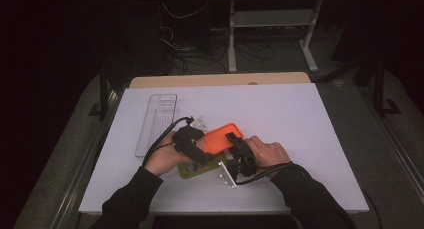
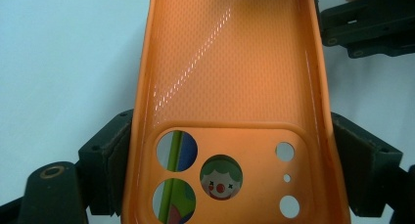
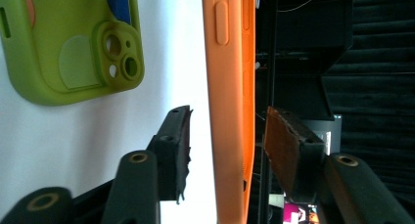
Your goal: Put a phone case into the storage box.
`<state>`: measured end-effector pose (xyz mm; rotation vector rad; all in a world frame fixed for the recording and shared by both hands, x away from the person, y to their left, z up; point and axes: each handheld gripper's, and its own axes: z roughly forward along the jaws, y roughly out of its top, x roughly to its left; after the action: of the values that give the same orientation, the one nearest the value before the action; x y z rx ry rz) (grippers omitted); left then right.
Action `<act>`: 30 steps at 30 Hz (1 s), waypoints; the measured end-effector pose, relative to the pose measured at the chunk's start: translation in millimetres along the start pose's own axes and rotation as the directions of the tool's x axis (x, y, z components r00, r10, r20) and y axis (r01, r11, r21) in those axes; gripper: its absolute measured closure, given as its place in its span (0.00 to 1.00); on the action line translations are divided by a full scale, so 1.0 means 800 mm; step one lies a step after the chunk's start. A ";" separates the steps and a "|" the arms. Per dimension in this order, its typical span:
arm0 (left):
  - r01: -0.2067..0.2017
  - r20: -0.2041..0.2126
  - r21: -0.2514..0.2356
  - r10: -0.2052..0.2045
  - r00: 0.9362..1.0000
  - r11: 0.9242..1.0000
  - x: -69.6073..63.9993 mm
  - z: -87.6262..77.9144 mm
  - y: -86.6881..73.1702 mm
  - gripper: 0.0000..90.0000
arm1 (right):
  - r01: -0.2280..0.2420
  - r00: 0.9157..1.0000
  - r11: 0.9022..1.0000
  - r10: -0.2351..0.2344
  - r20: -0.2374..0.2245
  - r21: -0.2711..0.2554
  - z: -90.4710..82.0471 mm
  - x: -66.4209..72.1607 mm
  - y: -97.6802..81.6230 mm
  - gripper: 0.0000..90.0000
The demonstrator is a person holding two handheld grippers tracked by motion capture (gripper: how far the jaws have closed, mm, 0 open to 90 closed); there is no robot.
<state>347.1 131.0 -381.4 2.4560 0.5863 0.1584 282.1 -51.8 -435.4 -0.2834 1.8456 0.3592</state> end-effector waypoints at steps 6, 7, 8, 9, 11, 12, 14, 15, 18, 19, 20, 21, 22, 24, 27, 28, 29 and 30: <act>-0.001 0.001 -0.001 0.001 1.000 1.000 0.000 0.000 0.000 0.18 | 0.018 1.000 1.000 -0.018 0.016 -0.005 0.000 0.002 0.001 0.65; -0.001 0.000 0.001 0.001 1.000 1.000 0.000 0.000 0.000 0.18 | 0.019 1.000 1.000 -0.019 0.018 -0.006 0.000 0.003 0.001 0.66; -0.001 0.000 0.001 0.001 1.000 1.000 0.000 0.000 0.000 0.18 | 0.023 1.000 1.000 -0.023 0.018 -0.007 -0.001 0.003 0.001 0.68; 0.001 0.001 0.000 -0.001 1.000 1.000 0.000 0.000 0.000 0.18 | 0.024 1.000 1.000 -0.024 0.017 -0.007 -0.001 0.003 0.001 0.69; -0.001 0.002 0.001 0.001 1.000 1.000 0.000 0.000 0.000 0.18 | 0.028 1.000 1.000 -0.028 0.013 -0.008 -0.001 0.004 0.001 0.72; -0.002 0.000 0.002 0.002 1.000 1.000 0.000 0.001 0.000 0.18 | 0.031 0.999 0.999 -0.031 0.011 -0.008 -0.001 0.004 0.001 0.73; 0.003 0.000 -0.004 -0.003 1.000 1.000 -0.001 0.001 0.000 0.18 | 0.038 0.999 0.999 -0.038 0.011 -0.011 -0.001 0.004 0.001 0.75; 0.019 0.001 -0.016 -0.019 1.000 1.000 -0.003 0.003 0.000 0.18 | 0.037 0.999 0.999 -0.037 0.011 -0.009 -0.001 0.005 0.001 0.77; -0.004 -0.001 0.005 0.004 1.000 1.000 0.000 0.001 0.000 0.18 | 0.040 0.999 0.999 -0.040 0.005 -0.011 -0.001 0.005 0.002 0.80; -0.004 0.000 0.005 0.004 1.000 1.000 0.000 0.001 0.000 0.18 | 0.043 0.999 0.999 -0.043 0.004 -0.011 -0.001 0.005 0.002 0.81; -0.003 0.001 0.005 0.003 1.000 1.000 0.000 0.001 0.000 0.18 | 0.046 0.999 0.999 -0.046 0.005 -0.010 -0.001 0.006 0.002 0.82; -0.003 0.002 0.006 0.003 1.000 1.000 0.000 0.001 0.000 0.18 | 0.043 0.999 0.999 -0.043 0.000 -0.010 -0.001 0.006 0.002 0.83; -0.003 0.001 0.007 0.003 1.000 1.000 0.000 0.001 0.000 0.18 | 0.044 0.999 0.999 -0.044 -0.002 -0.010 -0.001 0.006 0.002 0.84; 0.000 0.003 0.005 0.000 1.000 1.000 0.000 0.002 0.000 0.17 | 0.042 0.999 0.999 -0.042 -0.007 -0.010 -0.001 0.006 0.002 0.86; 0.000 0.005 0.006 0.000 1.000 1.000 0.000 0.002 0.000 0.17 | 0.047 0.999 0.999 -0.047 -0.011 -0.008 -0.001 0.007 0.002 0.86; 0.000 0.005 0.005 0.000 1.000 1.000 0.000 0.002 0.000 0.17 | 0.046 0.999 0.999 -0.046 -0.010 -0.008 -0.001 0.007 0.002 0.86; -0.001 0.004 0.005 0.001 1.000 1.000 0.000 0.002 0.000 0.17 | 0.047 0.999 0.999 -0.047 -0.010 -0.006 -0.001 0.007 0.002 0.86; 0.000 0.004 0.004 0.000 1.000 1.000 0.000 0.003 0.000 0.17 | 0.048 0.999 0.999 -0.048 -0.010 -0.005 -0.001 0.006 0.002 0.87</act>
<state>347.6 130.0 -383.2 2.4593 0.5857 0.1529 279.5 -50.6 -440.0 -0.3333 1.8452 0.3293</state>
